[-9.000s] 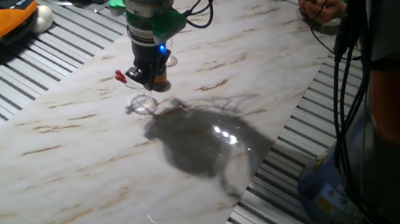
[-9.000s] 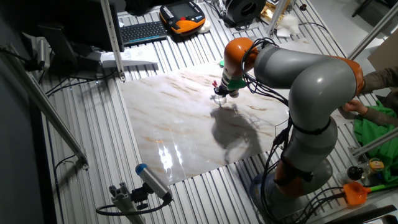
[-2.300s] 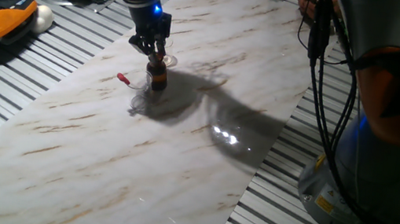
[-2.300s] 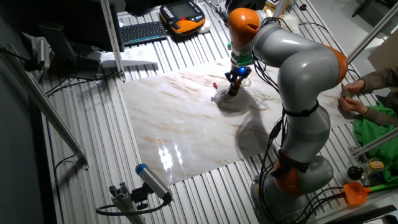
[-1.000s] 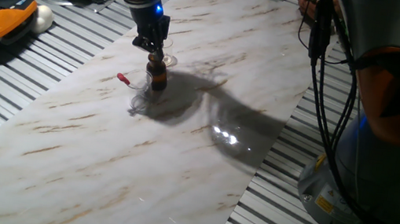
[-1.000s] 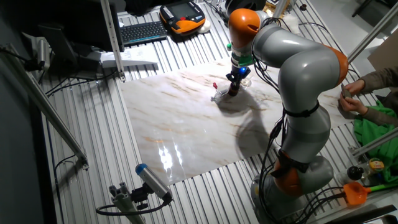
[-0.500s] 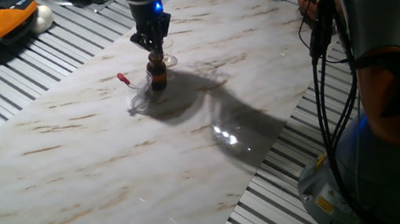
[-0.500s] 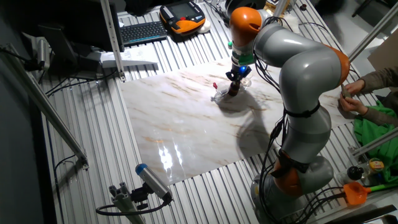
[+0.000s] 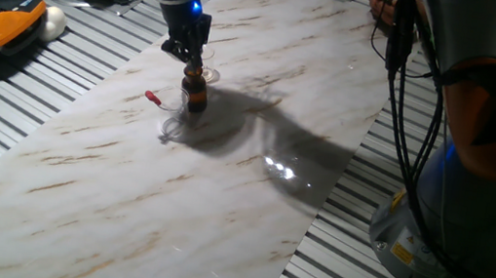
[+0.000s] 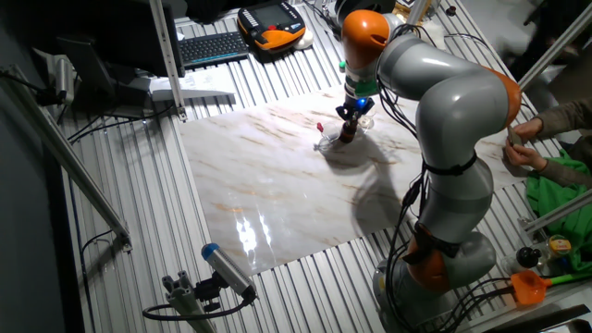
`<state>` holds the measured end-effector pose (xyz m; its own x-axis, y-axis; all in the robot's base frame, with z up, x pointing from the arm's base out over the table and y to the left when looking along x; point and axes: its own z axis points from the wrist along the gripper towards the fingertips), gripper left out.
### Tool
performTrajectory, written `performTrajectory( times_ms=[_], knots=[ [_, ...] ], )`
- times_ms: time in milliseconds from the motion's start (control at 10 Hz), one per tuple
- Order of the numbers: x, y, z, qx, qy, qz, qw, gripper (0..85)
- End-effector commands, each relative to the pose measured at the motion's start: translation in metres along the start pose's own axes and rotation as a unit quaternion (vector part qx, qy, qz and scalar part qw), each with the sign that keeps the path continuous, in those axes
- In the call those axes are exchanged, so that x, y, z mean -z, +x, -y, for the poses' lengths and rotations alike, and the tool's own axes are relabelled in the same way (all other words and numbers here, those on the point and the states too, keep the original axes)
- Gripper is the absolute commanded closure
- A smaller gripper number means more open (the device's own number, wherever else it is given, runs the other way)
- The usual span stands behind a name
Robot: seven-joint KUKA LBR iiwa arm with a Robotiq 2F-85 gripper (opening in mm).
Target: Transfer liquid using a dropper
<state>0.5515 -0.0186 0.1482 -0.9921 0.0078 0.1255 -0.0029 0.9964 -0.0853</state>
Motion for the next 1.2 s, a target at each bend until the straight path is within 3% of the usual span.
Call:
performTrajectory(
  times_ms=[0, 100, 200, 300, 700, 900, 1100],
  knots=[
    [0.0001, 0.0004, 0.0002, 0.0, -0.001, 0.0, 1.0, 68.0],
    [-0.0001, 0.0003, 0.0004, 0.001, -0.001, 0.0, 1.0, 68.0],
    [-0.0002, 0.0002, 0.0005, 0.006, -0.001, 0.0, 1.0, 85.0],
    [-0.0004, 0.0, 0.0006, 0.016, -0.007, 0.001, 0.9999, 85.0],
    [-0.0001, -0.0002, 0.001, 0.008, -0.005, -0.004, 0.9999, 85.0],
    [0.0006, -0.0006, 0.0006, 0.0, 0.002, -0.006, 1.0, 51.0],
    [0.0006, -0.0011, 0.0004, -0.004, 0.004, -0.003, 1.0, 51.0]
  ],
)
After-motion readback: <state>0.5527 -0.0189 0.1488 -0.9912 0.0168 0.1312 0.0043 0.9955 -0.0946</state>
